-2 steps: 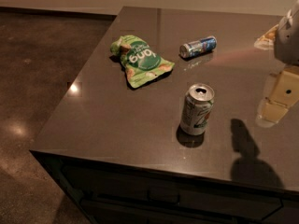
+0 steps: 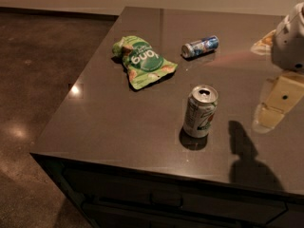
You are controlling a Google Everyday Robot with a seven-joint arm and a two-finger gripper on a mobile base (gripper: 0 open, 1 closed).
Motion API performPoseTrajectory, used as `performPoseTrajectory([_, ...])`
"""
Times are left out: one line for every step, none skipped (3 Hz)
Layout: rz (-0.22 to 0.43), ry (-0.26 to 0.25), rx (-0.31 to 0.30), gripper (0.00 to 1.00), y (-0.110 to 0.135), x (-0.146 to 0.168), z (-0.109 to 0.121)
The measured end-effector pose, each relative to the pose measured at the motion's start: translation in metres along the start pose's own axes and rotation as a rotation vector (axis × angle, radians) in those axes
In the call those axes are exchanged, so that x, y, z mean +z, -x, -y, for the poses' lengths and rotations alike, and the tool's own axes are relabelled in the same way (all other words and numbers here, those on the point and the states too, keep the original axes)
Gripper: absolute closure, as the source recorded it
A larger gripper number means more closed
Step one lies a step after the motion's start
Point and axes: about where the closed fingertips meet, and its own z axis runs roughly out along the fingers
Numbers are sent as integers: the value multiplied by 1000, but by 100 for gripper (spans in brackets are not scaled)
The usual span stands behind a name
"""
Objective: Move 7up can near green rice chip bag
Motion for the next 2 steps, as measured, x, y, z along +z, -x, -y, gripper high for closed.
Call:
performPoseTrajectory([57,42,-10,0,16,20,-10])
performPoseTrajectory([104,73,-4,0,30,40,-14])
